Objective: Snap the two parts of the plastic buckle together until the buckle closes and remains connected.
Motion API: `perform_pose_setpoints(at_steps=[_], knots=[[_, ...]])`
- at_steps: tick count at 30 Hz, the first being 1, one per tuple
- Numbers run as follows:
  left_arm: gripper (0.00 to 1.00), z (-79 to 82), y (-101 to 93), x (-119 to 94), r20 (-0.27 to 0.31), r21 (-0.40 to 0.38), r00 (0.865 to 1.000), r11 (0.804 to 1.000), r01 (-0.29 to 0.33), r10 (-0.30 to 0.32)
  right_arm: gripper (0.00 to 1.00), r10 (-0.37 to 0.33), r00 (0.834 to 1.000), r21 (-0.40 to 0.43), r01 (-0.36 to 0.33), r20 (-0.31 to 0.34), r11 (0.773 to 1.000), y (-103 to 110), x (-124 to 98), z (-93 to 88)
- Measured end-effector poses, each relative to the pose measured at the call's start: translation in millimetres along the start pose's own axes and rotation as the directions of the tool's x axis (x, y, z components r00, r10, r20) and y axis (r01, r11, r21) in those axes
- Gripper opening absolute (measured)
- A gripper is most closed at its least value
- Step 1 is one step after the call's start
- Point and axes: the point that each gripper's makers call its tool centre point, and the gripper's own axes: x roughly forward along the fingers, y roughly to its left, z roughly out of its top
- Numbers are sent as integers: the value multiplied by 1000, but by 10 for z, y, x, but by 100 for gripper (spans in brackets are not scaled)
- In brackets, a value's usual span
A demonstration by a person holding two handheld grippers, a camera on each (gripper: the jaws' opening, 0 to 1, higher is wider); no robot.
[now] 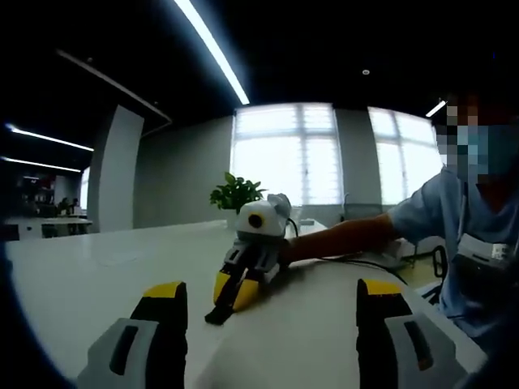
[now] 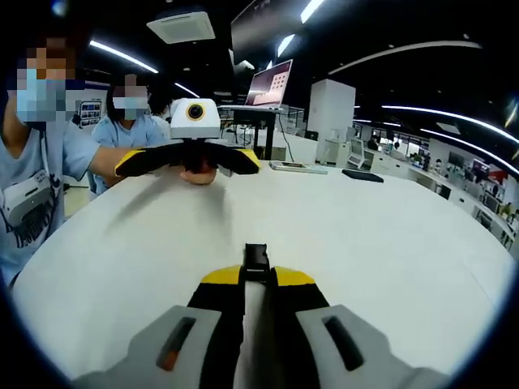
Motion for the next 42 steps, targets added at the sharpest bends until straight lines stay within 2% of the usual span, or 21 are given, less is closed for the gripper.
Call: perform_pose_setpoints(at_steps=[8,22,28,34,42], knots=[[86,1,4,-3,0,4,1000,1000,-4,4,12,-23,1000,7,23,1,1000,-180,-14,-25],[86,-11,-7,5,-5,7,1000,1000,-4,4,12,-50,999,4,50,2,999,-346,-39,-77],[86,-17,-6,8,-9,9,1000,1000,-4,4,12,-64,997,38,62,31,997,-439,-74,-46],[86,-28,-20,13,-12,10,1000,1000,-5,5,12,-82,997,20,82,-1,996,-508,-41,-102],[86,-31,-32,17,-11,8,1000,1000,-5,5,12,-114,993,37,114,-8,993,-662,-42,-124]])
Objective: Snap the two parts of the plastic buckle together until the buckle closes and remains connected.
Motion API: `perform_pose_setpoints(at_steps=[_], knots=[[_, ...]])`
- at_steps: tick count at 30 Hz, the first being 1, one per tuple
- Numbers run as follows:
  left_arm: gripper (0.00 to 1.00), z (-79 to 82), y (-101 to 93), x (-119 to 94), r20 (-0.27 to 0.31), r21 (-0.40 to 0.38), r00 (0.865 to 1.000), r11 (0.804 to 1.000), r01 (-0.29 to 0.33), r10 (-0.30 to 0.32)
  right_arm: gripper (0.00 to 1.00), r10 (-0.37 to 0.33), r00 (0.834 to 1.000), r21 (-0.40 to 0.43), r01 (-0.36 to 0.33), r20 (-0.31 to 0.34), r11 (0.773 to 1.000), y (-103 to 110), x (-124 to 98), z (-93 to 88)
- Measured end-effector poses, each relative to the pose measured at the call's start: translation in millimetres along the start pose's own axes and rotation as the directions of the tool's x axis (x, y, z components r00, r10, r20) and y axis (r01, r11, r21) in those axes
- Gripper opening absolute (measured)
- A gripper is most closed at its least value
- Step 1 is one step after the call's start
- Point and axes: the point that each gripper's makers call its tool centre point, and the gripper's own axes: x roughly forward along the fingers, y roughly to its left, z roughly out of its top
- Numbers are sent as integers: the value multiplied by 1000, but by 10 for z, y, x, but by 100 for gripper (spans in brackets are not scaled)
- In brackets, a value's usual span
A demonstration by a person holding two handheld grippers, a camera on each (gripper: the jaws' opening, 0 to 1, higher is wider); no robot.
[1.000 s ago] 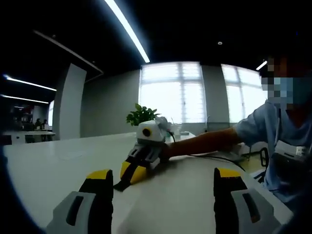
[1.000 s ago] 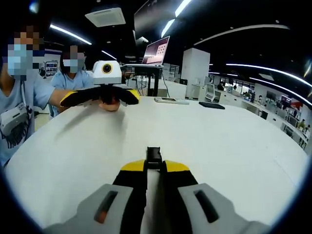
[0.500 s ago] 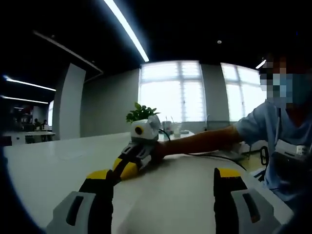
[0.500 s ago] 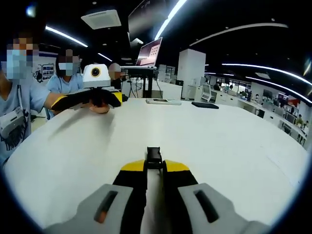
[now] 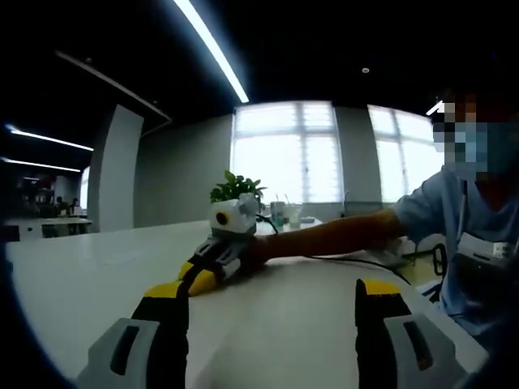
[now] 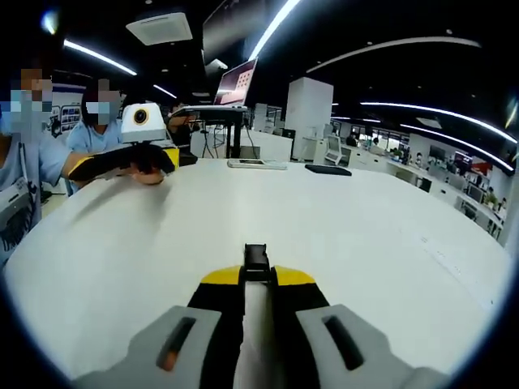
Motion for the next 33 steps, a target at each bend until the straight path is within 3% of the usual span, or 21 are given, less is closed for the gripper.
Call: perform_pose_setpoints(at_steps=[14,33], knots=[[85,-4,17,-4,-9,0,1000,1000,5,-5,12,-43,999,11,43,-4,999,-201,17,-22],[83,10,30,-13,1,-6,1000,1000,-6,6,12,-75,997,9,75,-2,997,-286,14,-34]])
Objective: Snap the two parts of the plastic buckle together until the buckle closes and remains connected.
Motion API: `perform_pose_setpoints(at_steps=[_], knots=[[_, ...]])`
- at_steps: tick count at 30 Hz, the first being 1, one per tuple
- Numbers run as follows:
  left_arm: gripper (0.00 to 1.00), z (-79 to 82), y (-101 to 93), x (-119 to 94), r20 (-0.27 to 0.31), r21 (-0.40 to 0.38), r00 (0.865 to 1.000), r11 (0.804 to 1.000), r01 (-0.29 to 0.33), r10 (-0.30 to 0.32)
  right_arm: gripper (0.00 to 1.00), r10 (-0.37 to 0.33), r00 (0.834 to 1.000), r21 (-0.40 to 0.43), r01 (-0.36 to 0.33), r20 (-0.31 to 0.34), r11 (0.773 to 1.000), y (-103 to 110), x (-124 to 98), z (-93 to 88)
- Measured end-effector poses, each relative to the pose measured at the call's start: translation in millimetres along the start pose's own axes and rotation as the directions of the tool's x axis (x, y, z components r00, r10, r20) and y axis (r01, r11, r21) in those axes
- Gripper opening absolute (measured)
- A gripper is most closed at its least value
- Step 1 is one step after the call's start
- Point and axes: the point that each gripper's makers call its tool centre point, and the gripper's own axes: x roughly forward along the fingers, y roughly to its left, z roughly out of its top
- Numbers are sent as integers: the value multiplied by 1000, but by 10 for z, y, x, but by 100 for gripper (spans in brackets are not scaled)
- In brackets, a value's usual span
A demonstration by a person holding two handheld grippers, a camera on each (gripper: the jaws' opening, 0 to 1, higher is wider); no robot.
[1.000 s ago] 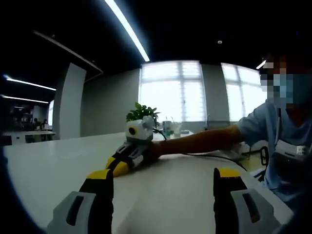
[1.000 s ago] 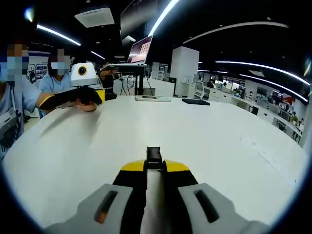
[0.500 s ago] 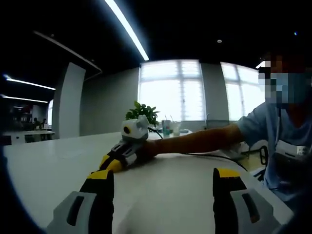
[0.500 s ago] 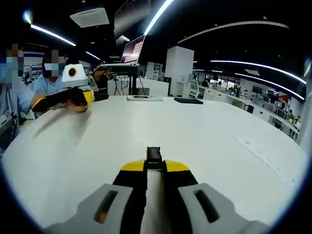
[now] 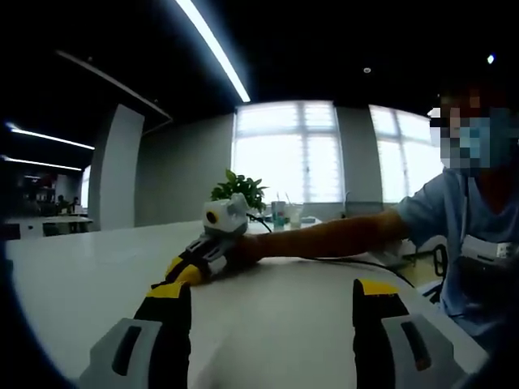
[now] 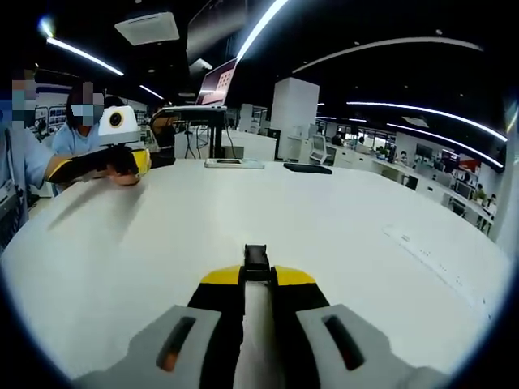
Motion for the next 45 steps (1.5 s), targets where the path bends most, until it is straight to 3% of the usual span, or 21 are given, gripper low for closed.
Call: perform_pose_setpoints(at_steps=[6,26,45], knots=[[77,30,-5,-19,19,9,1000,1000,7,-7,12,-7,1000,4,7,-3,1000,-97,7,-15],[79,26,31,-5,18,-9,1000,1000,-8,8,12,11,1000,22,-11,3,1000,-193,14,-9],[78,29,39,-17,21,-12,999,1000,-27,28,12,19,1000,31,-19,0,999,-147,21,-17]])
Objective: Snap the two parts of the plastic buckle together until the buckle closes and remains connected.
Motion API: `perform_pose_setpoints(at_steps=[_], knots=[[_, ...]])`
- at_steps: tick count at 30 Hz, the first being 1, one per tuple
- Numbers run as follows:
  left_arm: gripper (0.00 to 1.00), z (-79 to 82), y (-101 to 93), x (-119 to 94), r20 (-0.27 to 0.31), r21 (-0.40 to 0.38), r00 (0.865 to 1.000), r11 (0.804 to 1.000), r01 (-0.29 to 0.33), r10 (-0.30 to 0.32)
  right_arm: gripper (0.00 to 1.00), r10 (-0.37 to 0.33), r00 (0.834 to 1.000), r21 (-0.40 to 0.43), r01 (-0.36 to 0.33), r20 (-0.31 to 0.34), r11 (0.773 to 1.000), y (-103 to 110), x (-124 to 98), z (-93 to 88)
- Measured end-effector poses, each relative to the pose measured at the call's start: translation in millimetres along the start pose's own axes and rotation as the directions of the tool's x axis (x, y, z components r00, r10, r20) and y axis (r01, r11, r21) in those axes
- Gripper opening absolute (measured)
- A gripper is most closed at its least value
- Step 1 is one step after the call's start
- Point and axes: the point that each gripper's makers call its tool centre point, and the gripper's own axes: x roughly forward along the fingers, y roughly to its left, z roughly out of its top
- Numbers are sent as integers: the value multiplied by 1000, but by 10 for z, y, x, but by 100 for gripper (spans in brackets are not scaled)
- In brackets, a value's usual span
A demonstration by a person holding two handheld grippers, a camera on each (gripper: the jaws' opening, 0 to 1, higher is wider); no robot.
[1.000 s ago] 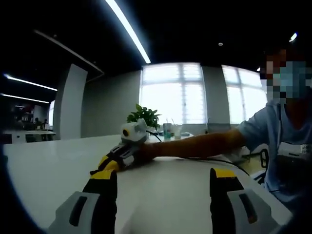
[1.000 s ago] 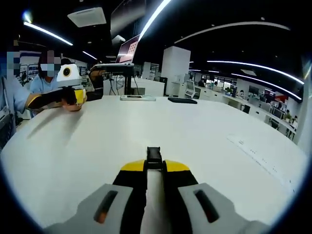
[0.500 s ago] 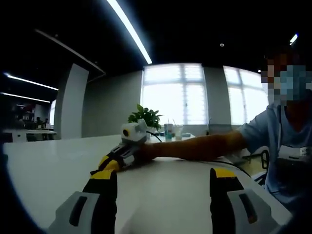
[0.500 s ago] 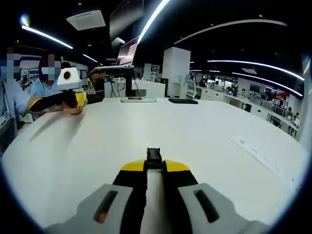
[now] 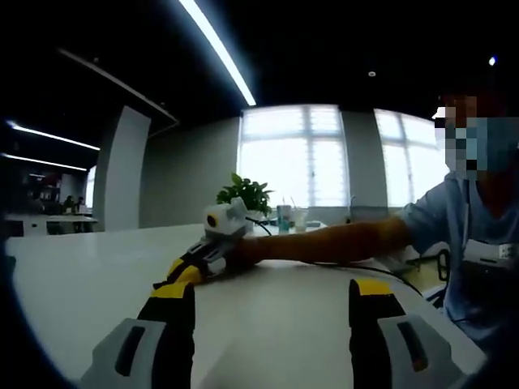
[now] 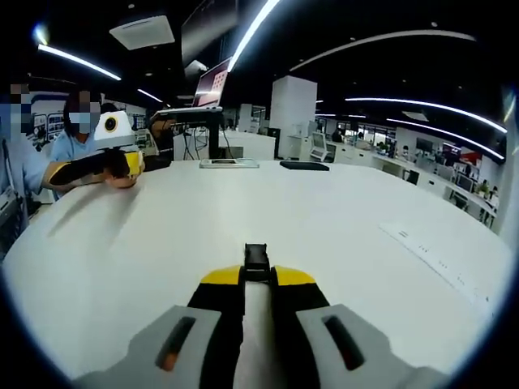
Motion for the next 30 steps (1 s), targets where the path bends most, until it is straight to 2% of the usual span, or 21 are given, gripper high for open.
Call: perform_pose_setpoints(at_steps=[9,14,21,30], knots=[[78,17,5,-14,6,-8,1000,1000,13,-13,16,-8,1000,17,8,0,1000,-90,29,-13],[78,33,23,-19,15,-14,1000,1000,10,-9,13,-18,1000,10,18,-3,1000,-120,31,-18],[78,19,49,-15,6,-15,1000,1000,3,-2,13,15,1000,6,-15,0,1000,-129,57,-4],[77,14,37,-12,5,-14,1000,1000,2,-1,13,-28,1000,4,28,-4,1000,-303,93,32]])
